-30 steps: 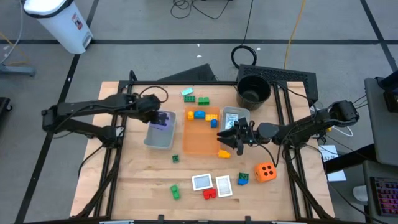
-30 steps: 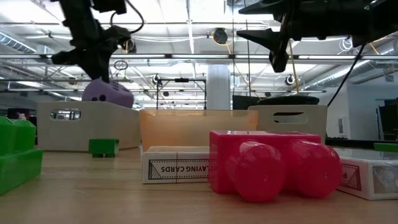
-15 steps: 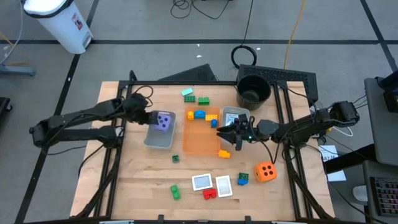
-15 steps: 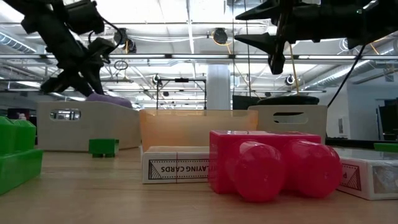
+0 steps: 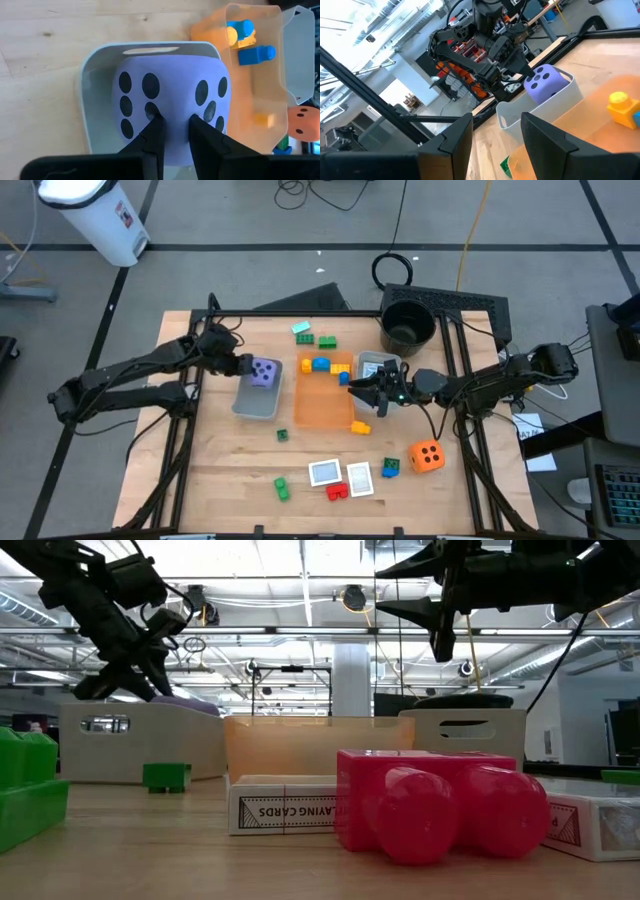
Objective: Pick & Place Toys
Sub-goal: Put the purple dice into the left gray bin
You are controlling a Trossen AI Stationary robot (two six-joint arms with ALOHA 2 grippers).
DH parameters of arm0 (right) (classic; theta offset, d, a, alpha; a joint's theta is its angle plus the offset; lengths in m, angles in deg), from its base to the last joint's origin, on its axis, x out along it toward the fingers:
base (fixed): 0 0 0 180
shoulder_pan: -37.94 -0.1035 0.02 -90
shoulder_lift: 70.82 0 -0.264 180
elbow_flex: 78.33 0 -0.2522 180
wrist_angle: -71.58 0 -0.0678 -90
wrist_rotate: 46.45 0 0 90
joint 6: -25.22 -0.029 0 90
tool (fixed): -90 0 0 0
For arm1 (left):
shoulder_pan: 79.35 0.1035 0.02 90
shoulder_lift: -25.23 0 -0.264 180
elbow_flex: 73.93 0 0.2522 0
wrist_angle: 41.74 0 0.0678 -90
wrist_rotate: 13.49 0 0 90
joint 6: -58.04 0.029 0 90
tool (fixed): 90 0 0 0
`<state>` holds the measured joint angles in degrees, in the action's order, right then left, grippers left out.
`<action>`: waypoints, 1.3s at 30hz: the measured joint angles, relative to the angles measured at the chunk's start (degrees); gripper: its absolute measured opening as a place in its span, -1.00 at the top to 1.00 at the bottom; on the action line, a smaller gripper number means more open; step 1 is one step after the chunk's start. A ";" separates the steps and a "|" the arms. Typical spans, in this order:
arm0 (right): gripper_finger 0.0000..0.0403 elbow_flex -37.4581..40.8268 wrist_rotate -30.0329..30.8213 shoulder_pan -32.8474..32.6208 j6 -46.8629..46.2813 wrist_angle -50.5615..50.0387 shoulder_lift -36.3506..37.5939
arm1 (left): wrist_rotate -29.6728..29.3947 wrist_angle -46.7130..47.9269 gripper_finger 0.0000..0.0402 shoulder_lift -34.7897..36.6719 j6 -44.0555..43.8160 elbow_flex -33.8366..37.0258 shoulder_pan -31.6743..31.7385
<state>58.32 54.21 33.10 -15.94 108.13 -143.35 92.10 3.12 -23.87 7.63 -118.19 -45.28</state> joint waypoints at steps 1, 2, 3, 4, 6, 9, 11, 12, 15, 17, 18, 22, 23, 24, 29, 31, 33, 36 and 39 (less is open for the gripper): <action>0.21 0.00 0.00 0.06 0.08 0.00 0.00 | 0.02 -0.07 0.67 0.00 -0.04 0.00 0.06; 0.21 0.00 -0.05 0.18 0.22 0.01 0.00 | 0.00 -0.13 0.67 0.00 -0.03 0.00 0.06; 0.21 0.00 -0.19 0.29 0.25 0.01 0.00 | -0.05 -0.13 0.67 0.00 0.13 0.00 0.06; 0.21 0.00 -0.20 0.34 0.26 -0.01 0.00 | -0.16 -0.10 0.67 -0.01 0.33 0.00 0.05; 0.21 0.00 -0.20 0.53 0.54 -0.01 0.00 | -0.25 -0.38 0.67 -0.52 0.42 0.00 0.04; 0.21 0.00 -0.22 0.79 1.27 -0.03 0.00 | 0.03 -1.40 0.67 -1.49 0.36 0.02 0.04; 0.21 0.00 -0.26 1.05 1.33 0.01 0.00 | 0.44 -2.52 0.67 -2.18 0.22 0.02 0.04; 0.21 0.00 -0.25 1.11 1.33 0.00 0.00 | 0.59 -2.94 0.67 -2.62 0.20 0.02 0.04; 0.21 0.00 -0.24 1.14 1.49 -0.01 0.00 | 1.34 -4.25 0.67 -4.08 0.18 0.02 0.04; 0.21 0.00 -0.26 1.14 1.47 -0.01 0.00 | 1.46 -4.49 0.67 -4.81 0.18 0.02 0.04; 0.21 0.00 -0.26 1.14 1.46 -0.03 0.00 | 1.46 -4.39 0.67 -5.21 0.18 0.02 0.04; 0.21 0.00 -0.26 1.14 1.41 -0.01 0.00 | 2.44 -4.41 0.67 -7.01 0.40 0.02 0.04; 0.21 0.00 -0.26 1.12 1.39 -0.03 0.00 | 2.45 -4.38 0.67 -7.40 0.42 0.02 0.04; 0.21 0.00 -0.26 1.13 1.39 -0.01 0.00 | 2.45 -4.39 0.67 -7.76 0.42 0.02 0.04; 0.21 0.00 -0.26 1.12 1.37 -0.01 0.00 | 2.69 -4.82 0.67 -9.36 0.68 -0.04 0.04; 0.21 0.00 -0.26 1.12 1.37 -0.03 0.00 | 2.69 -4.89 0.67 -9.67 0.74 -0.04 0.04; 0.21 0.00 -0.26 1.12 1.37 -0.01 0.00 | 2.63 -5.08 0.67 -9.77 0.77 -0.04 0.04; 0.21 0.00 -0.28 1.12 1.37 -0.02 0.00 | 2.39 -5.08 0.67 -9.77 0.95 -0.04 0.04; 0.21 0.00 -0.28 1.12 1.37 -0.01 0.00 | 2.15 -4.98 0.67 -9.77 1.25 -0.04 0.04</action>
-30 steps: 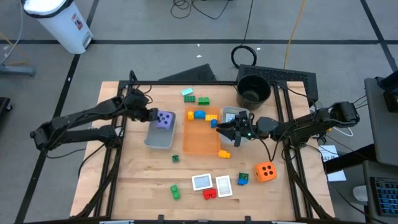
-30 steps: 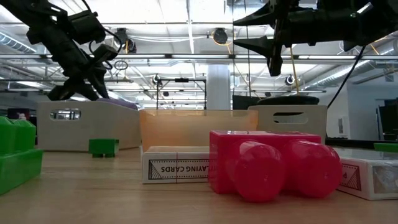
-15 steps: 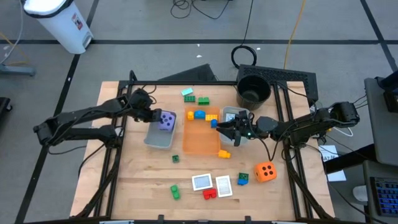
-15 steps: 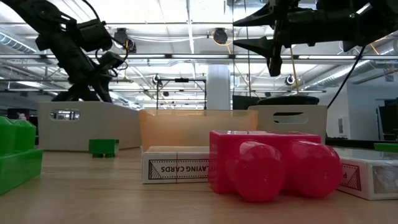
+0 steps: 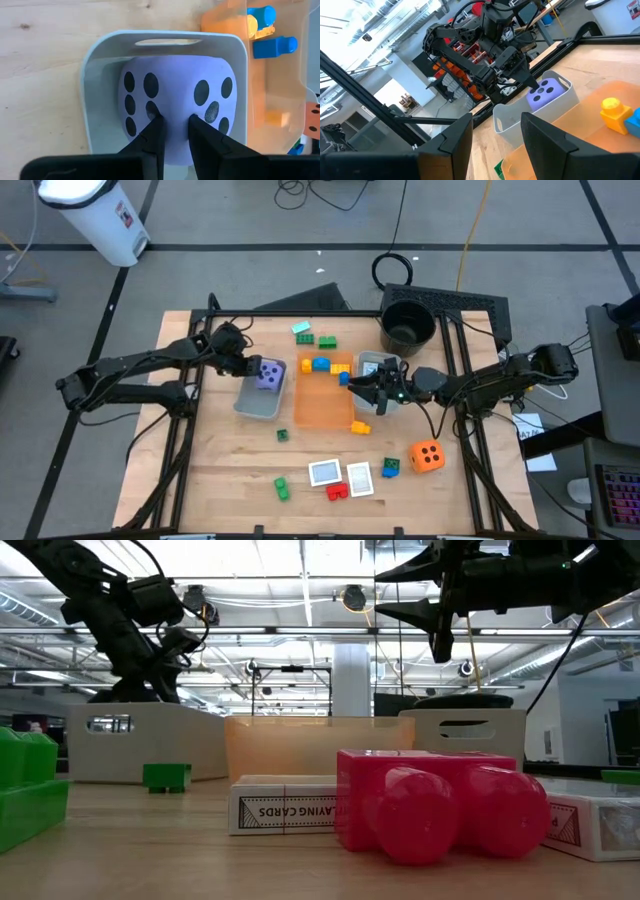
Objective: Pick & Place Toys
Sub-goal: Put the purple dice into the left gray bin
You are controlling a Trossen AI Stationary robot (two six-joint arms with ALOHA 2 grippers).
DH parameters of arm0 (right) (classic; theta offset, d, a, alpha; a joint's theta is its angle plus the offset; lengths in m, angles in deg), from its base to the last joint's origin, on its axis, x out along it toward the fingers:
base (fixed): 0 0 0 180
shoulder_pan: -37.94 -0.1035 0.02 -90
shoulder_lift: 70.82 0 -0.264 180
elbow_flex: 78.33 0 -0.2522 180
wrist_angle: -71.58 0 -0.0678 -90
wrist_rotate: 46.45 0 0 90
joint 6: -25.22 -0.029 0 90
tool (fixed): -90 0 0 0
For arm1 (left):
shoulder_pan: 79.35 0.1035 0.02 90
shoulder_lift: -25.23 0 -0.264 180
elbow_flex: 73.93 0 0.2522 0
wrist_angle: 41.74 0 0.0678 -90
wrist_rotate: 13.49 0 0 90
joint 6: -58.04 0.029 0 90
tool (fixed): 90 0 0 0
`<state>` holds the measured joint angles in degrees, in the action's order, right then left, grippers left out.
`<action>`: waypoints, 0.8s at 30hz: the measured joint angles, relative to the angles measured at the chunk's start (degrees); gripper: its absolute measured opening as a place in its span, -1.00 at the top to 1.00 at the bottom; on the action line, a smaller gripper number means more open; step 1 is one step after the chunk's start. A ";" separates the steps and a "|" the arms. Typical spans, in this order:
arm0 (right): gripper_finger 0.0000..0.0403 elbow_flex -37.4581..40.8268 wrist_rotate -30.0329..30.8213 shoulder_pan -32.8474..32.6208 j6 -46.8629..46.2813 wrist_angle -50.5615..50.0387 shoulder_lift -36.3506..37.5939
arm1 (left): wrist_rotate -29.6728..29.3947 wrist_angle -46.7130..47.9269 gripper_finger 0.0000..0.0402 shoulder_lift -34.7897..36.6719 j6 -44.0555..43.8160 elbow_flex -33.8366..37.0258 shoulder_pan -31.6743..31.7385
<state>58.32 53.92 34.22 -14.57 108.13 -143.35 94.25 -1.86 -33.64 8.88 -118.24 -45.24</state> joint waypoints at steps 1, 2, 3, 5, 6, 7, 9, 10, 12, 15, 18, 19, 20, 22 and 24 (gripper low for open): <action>0.21 0.00 0.00 0.00 -0.01 -0.01 0.00 | -0.04 0.02 0.66 0.00 0.10 0.00 0.00; 0.21 0.00 0.00 0.00 0.00 0.00 0.00 | -0.07 0.06 0.66 0.00 0.33 0.00 0.00; 0.21 0.00 0.00 0.00 0.00 0.00 0.00 | -0.13 0.09 0.65 0.00 0.64 0.00 0.00; 0.21 0.00 0.00 0.00 -0.02 -0.02 0.00 | -0.29 0.12 0.58 0.00 0.94 0.00 0.00; 0.21 0.00 0.00 0.00 -0.02 0.00 0.00 | -0.39 0.16 0.54 0.00 0.99 0.00 0.00; 0.21 0.00 0.00 0.00 -0.02 0.00 0.00 | -0.51 0.24 0.49 0.00 1.05 0.00 0.00; 0.21 0.00 0.00 0.00 -0.02 -0.02 0.00 | -1.37 0.45 0.38 -0.04 1.03 0.02 -0.01; 0.21 0.00 0.00 0.00 -0.02 0.00 0.00 | -1.64 0.46 0.32 -0.04 0.92 0.02 -0.02; 0.21 0.00 0.00 0.00 -0.02 0.00 0.00 | -2.54 0.40 0.21 -0.04 0.92 0.02 -0.04; 0.21 0.00 0.00 0.00 -0.02 0.00 0.00 | -3.02 0.21 0.08 -0.04 1.07 0.02 -0.02; 0.21 0.00 0.00 0.00 -0.02 -0.01 0.00 | -2.80 -0.52 -0.01 -0.03 1.04 0.02 -0.02; 0.21 0.00 0.00 0.00 -0.02 0.00 0.00 | -2.65 -0.70 -0.03 0.03 0.90 0.02 -0.02; 0.21 0.00 0.00 0.00 -0.02 -0.01 0.00 | -2.35 -0.73 -0.05 0.23 0.71 0.02 -0.02; 0.21 0.00 0.00 0.00 -0.02 0.00 0.00 | -1.64 -0.55 -0.06 0.80 0.81 -0.17 -0.02; 0.21 0.00 0.00 0.00 -0.02 -0.02 0.00 | -1.28 -0.72 -0.06 1.49 0.95 -0.77 -0.02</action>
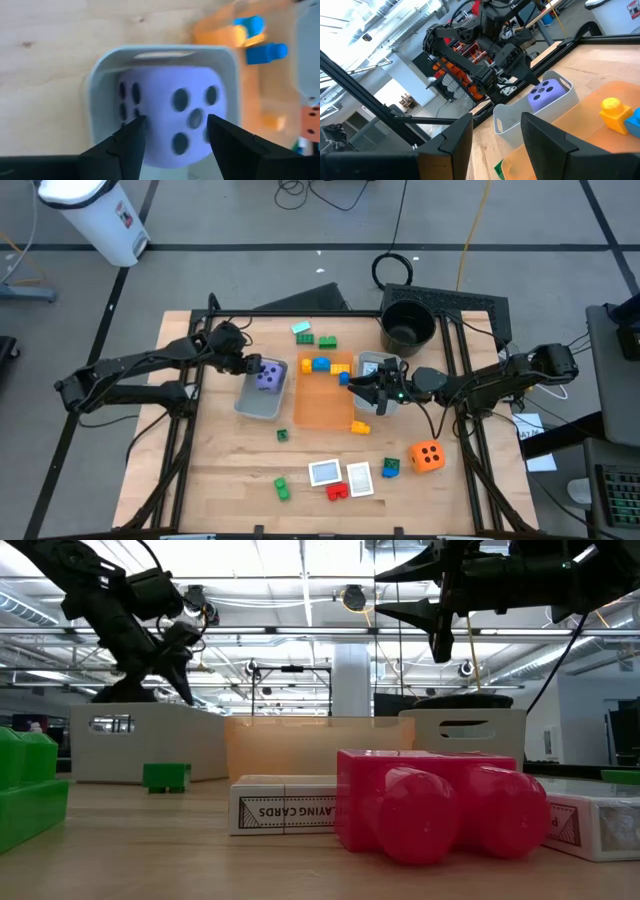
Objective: Pick & Place Toys
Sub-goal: Put the purple dice into the left gray bin, then put the yellow game piece into the orange bin
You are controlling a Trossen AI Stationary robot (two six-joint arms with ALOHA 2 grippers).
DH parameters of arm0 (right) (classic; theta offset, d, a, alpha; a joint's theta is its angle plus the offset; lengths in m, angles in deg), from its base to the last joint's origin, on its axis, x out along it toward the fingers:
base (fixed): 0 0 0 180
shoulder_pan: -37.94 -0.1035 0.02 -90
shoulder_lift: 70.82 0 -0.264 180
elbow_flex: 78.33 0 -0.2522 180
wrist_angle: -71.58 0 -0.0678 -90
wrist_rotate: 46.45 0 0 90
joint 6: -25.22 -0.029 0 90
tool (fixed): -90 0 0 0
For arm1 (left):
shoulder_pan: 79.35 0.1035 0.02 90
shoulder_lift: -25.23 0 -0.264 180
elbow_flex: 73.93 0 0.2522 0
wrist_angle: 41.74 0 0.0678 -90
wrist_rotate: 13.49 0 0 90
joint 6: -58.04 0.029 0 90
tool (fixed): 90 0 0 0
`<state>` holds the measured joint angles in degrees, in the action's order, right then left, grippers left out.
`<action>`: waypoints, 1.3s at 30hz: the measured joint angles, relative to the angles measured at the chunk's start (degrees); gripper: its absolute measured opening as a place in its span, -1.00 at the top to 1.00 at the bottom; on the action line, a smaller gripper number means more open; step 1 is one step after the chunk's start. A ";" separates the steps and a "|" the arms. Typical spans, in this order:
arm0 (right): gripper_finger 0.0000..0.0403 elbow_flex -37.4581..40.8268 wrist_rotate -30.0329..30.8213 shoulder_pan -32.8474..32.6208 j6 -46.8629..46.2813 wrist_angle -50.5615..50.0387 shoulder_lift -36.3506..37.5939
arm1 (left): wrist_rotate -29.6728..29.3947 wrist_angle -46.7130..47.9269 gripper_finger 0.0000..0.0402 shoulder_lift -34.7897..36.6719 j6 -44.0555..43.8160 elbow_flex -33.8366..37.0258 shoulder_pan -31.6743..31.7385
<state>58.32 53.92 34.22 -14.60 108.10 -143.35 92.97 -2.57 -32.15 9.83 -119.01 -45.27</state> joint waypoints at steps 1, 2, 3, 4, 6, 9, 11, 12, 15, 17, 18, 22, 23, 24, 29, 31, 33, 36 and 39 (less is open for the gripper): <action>0.21 0.00 0.00 0.00 0.00 0.00 0.00 | -0.02 -0.06 -0.06 0.55 0.05 -0.23 0.02; 0.21 0.00 0.00 0.00 0.00 0.02 0.00 | -0.05 0.02 -0.06 1.15 0.13 -0.46 0.02; 0.21 0.00 0.00 0.00 0.00 0.02 0.00 | -0.20 0.00 -0.06 1.80 0.22 -0.68 0.02; 0.21 0.00 0.00 0.00 0.00 0.02 0.00 | -0.38 -0.03 -0.06 2.43 0.46 -0.87 0.02; 0.21 0.00 0.00 0.00 0.00 0.02 0.00 | -0.96 -0.02 -0.06 3.98 0.56 -0.96 0.02; 0.21 0.00 0.02 0.00 -0.35 0.07 0.00 | -1.52 0.30 -0.06 6.65 1.11 -0.96 0.02; 0.21 0.00 0.02 0.00 -1.27 0.07 0.00 | -1.05 0.33 -0.06 8.56 1.49 -0.96 0.02; 0.21 0.00 0.02 0.00 -1.67 0.11 0.00 | -0.28 0.30 -0.06 9.60 1.60 -0.96 0.02; 0.21 0.00 0.02 0.00 -2.64 0.70 0.00 | 3.56 -0.15 -0.06 12.79 2.04 -0.99 -0.15; 0.21 0.00 0.00 0.00 -2.85 1.15 0.00 | 6.45 -0.19 -0.06 14.90 1.58 -1.00 -0.67; 0.21 0.00 0.00 0.00 -2.86 1.38 0.00 | 7.89 -0.26 -0.06 15.86 1.47 -1.00 -1.10; 0.21 0.00 0.01 0.00 -3.04 1.79 0.00 | 11.38 -2.06 -0.06 19.45 0.36 -1.02 -4.74; 0.21 0.00 0.00 -0.01 -3.04 1.79 0.00 | 11.46 -3.03 -0.06 20.13 -0.39 -1.02 -6.21; 0.21 0.00 -0.04 -0.03 -3.10 2.00 0.00 | 11.37 -4.21 -0.06 20.81 -0.95 -1.02 -7.75; 0.21 0.00 -0.20 -0.17 -3.21 4.44 0.00 | 6.28 -14.12 -0.06 22.27 -2.70 -1.04 -16.84; 0.21 0.00 -1.32 -0.17 -1.89 5.29 0.00 | 2.79 -18.43 -0.06 22.23 -2.73 -1.04 -20.66; 0.21 -0.02 -1.84 -0.37 -1.24 5.22 0.00 | -0.81 -21.84 -0.06 21.84 -2.36 -1.04 -24.24; 0.21 -0.53 -3.46 -1.37 -0.27 4.49 -0.02 | -5.72 -24.38 -0.06 21.01 -1.70 -1.06 -29.43; 0.21 -2.11 -4.66 -3.22 2.07 2.59 -0.02 | -10.16 -25.29 -0.06 19.79 -1.65 -1.04 -34.22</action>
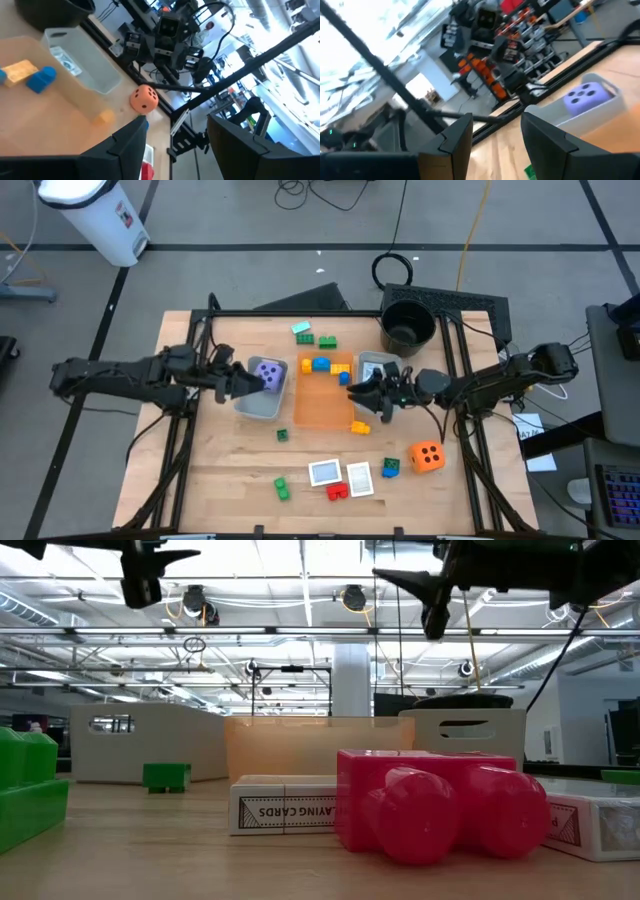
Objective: Pick & Place Toys
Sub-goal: Put the yellow game piece into the orange bin
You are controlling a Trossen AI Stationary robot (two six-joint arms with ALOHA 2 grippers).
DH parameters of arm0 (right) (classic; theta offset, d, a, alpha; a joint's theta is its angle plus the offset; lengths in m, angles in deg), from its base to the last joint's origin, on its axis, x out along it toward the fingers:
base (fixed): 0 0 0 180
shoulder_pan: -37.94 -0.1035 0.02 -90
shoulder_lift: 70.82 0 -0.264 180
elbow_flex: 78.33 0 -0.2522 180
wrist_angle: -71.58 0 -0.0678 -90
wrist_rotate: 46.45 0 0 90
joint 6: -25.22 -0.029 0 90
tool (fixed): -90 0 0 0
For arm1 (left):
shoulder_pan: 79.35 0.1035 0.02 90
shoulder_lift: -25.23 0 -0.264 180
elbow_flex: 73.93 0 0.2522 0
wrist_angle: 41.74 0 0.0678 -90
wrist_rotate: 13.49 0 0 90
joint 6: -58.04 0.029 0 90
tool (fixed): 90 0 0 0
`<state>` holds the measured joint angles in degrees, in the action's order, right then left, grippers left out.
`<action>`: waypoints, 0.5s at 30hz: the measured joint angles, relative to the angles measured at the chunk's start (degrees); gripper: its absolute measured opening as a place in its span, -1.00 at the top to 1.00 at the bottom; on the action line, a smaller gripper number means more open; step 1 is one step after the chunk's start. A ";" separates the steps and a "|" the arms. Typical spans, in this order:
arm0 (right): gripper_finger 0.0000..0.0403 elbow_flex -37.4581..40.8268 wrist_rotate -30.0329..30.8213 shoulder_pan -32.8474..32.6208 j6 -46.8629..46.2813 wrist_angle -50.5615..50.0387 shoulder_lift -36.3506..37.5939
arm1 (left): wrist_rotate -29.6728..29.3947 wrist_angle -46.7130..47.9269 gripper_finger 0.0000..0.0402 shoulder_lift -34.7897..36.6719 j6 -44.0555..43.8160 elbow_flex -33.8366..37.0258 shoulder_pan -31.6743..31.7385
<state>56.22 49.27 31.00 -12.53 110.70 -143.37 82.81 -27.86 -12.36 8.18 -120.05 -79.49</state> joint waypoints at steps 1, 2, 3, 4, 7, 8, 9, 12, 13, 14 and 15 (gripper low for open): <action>0.21 -0.84 -0.02 -0.80 1.01 -0.94 0.00 | -1.19 -0.06 -0.06 -0.59 -0.17 0.00 -1.50; 0.21 -1.91 -0.01 -1.67 1.97 -2.64 0.00 | -2.37 -0.13 -0.06 -1.26 -0.37 0.00 -3.02; 0.21 -3.08 0.00 -2.53 3.04 -4.95 0.00 | -3.45 -0.29 -0.06 -2.01 -0.77 0.00 -4.49; 0.21 -4.56 -0.07 -3.57 4.21 -8.52 0.00 | -4.44 -0.51 -0.06 -2.76 -1.23 0.00 -5.97; 0.21 -9.96 -1.75 -6.55 8.51 -23.83 0.00 | -7.15 -1.75 -0.06 -5.21 -2.50 0.00 -10.07; 0.21 -12.11 -1.89 -7.55 10.08 -30.24 0.00 | -8.09 -2.38 -0.06 -6.10 -2.93 -0.01 -11.31; 0.21 -14.08 -1.68 -8.50 11.78 -37.27 0.00 | -8.88 -3.15 -0.06 -7.00 -3.07 0.00 -12.47; 0.21 -17.61 0.83 -11.07 14.95 -54.56 0.00 | -10.67 -5.91 -0.06 -9.45 -3.18 0.00 -15.24; 0.21 -17.70 1.89 -11.75 14.85 -57.90 0.00 | -11.10 -6.65 -0.06 -10.20 -3.17 0.00 -15.90; 0.21 -17.60 2.70 -12.33 14.09 -60.84 0.00 | -11.50 -7.34 -0.06 -10.88 -3.16 0.00 -16.48; 0.21 -17.40 3.34 -13.01 12.88 -63.35 0.00 | -11.92 -7.61 -0.06 -11.49 -3.18 0.00 -16.94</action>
<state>38.82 52.61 17.98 0.35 47.35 -143.37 70.89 -35.47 -23.85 5.00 -120.05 -96.43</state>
